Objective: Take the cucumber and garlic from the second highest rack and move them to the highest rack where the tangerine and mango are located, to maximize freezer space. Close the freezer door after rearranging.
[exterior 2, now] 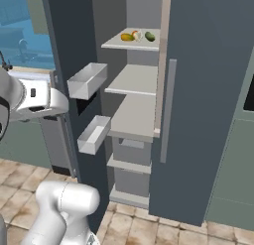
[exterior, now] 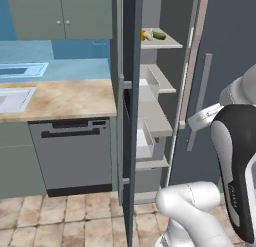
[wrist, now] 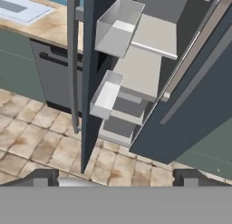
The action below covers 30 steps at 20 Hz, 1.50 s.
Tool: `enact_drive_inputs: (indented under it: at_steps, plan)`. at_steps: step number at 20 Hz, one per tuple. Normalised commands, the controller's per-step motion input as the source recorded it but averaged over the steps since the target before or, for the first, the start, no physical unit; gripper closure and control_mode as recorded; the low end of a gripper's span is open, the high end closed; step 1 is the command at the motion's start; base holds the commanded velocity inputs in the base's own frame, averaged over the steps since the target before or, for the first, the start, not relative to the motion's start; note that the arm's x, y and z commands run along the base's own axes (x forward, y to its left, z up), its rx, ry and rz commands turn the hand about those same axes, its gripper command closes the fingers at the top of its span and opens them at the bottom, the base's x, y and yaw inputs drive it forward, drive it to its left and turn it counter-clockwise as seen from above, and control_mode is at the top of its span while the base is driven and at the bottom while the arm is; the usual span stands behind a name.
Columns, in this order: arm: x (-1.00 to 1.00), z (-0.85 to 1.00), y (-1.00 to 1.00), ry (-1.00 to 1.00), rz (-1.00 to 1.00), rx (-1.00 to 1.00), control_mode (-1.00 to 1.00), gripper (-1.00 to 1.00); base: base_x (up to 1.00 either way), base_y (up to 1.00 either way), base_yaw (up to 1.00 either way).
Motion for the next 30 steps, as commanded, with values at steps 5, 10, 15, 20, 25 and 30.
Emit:
enact_drive_inputs:
  at_steps: [5,10,15,20,25,30]
  plan:
    - [0.00,0.00,0.00,0.00,0.00,0.00,1.00,-1.00,0.00,0.00,0.00]
    - [-0.05,0.00,0.03,0.00,0.01,0.00,-1.00,-1.00,0.00,0.01,0.00]
    - [-0.10,0.14,0.56,-0.02,0.11,-0.05,-1.00,-1.00,0.00,0.00,0.00]
    - [0.07,0.07,0.98,0.04,0.03,-0.12,-1.00,-1.00,0.00,0.00,0.00]
    - [0.29,-0.02,0.93,0.09,0.00,-0.08,-1.00,-1.00,0.00,0.00,0.00]
    - [0.53,-0.13,0.43,0.04,0.00,-0.03,-1.00,-1.00,0.00,0.00,0.00]
